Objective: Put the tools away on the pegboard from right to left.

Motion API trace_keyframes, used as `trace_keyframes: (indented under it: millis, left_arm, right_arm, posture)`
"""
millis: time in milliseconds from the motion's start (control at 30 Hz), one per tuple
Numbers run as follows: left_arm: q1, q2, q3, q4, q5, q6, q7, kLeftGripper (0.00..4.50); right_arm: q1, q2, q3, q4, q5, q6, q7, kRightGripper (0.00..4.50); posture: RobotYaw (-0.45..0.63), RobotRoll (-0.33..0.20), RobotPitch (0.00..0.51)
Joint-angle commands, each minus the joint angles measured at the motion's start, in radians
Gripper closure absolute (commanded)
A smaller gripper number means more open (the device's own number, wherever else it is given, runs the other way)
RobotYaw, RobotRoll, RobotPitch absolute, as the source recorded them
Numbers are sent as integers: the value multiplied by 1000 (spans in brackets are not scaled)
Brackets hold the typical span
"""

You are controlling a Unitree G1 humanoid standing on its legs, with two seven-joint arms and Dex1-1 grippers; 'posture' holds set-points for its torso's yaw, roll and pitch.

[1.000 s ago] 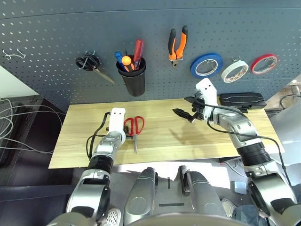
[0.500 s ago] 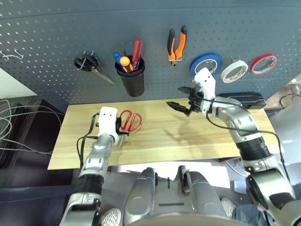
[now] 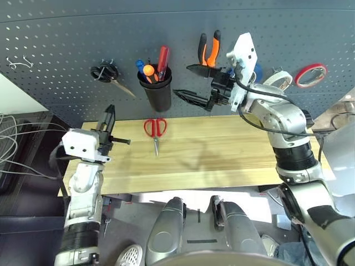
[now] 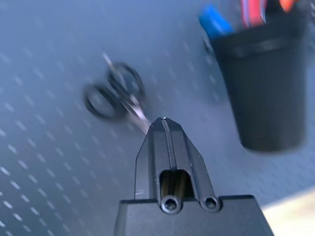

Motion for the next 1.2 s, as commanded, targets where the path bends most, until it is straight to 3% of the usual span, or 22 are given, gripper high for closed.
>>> trace_keyframes:
  millis: [33,200,367,600,800,833,1200]
  left_arm:
    - [10,8,-8,10,17,30,0,4472]
    - [23,-23,-75,-16,8,187,-9,4472]
    - [4,-58,-132,1,4,432,-2,4472]
    - [-112,-64,-190,164,69,723,54,2192]
    - [-242,-93,-204,349,93,838,106,195]
    - [-254,-97,-202,369,96,847,115,65]
    - [-392,-123,-174,662,88,848,195,65]
  right_arm:
    - [-4,-5,-8,8,9,6,-8,0]
    - [17,-36,-1,18,-6,24,-18,0]
    - [86,-120,53,32,-55,89,-15,0]
    - [142,-131,49,49,-77,136,-65,0]
    - [208,-134,45,-4,-77,200,-105,0]
    - [218,-135,44,-20,-75,211,-110,0]
    - [327,-134,17,-221,-17,372,-184,0]
  posture:
    - [123,0,192]
    - [112,0,193]
    - [104,0,196]
    - [93,0,217]
    - [71,0,269]
    - [67,0,277]
    - [-12,0,371]
